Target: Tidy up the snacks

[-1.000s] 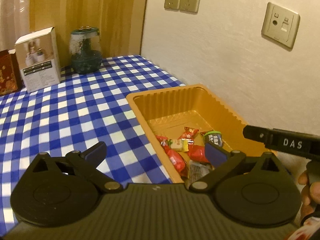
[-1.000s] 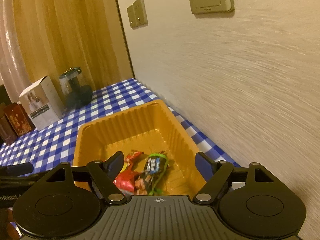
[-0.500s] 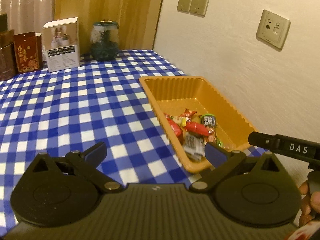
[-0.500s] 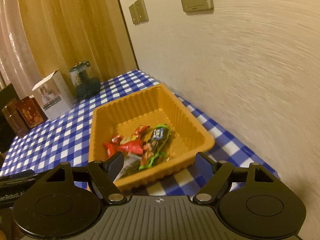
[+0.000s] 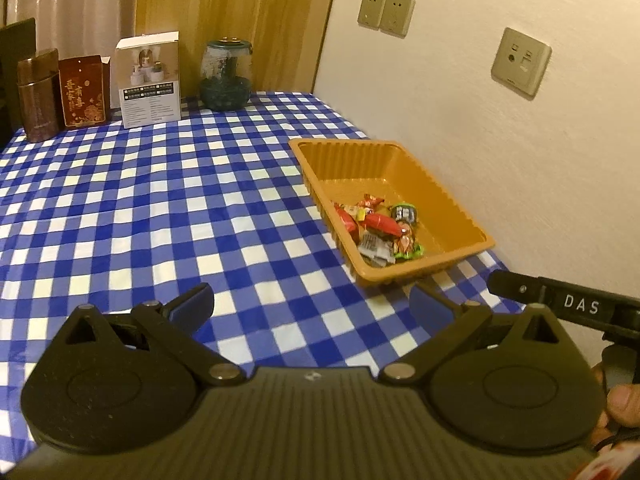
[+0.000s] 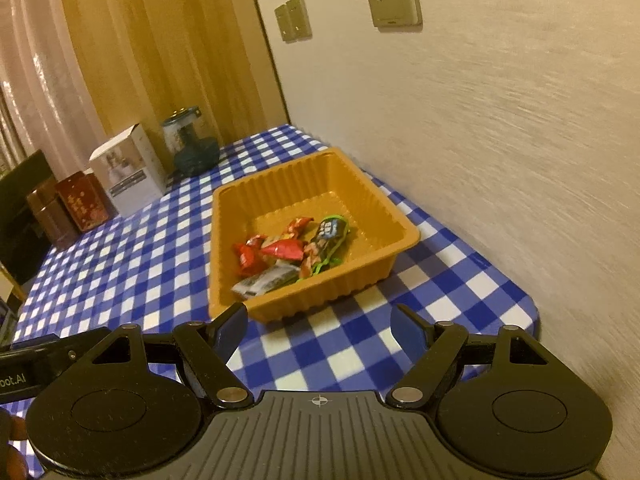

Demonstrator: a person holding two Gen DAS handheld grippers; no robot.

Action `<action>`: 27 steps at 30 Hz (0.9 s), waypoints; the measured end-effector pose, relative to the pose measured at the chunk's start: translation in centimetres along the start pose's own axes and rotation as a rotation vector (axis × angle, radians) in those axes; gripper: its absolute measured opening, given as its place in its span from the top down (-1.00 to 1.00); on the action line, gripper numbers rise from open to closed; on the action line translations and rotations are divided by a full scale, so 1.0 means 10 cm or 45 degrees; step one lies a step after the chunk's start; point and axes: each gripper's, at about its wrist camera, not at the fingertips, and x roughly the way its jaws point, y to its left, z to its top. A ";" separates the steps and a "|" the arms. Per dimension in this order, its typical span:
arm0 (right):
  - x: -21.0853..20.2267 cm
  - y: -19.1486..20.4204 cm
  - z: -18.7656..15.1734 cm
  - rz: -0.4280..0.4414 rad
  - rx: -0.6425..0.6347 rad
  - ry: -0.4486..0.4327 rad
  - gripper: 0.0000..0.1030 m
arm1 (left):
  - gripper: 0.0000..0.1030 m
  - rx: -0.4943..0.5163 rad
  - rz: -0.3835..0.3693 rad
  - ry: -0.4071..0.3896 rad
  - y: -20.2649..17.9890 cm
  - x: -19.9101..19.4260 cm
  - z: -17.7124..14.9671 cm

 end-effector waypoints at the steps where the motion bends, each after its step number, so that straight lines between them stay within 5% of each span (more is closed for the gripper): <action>1: -0.03 0.01 -0.01 0.003 -0.005 0.005 -0.52 | -1.00 0.003 0.006 0.004 -0.01 -0.03 -0.02; 27: -0.73 0.40 -0.31 0.047 -0.177 0.091 -0.52 | -1.00 -0.013 0.081 0.016 -0.07 -0.75 -0.28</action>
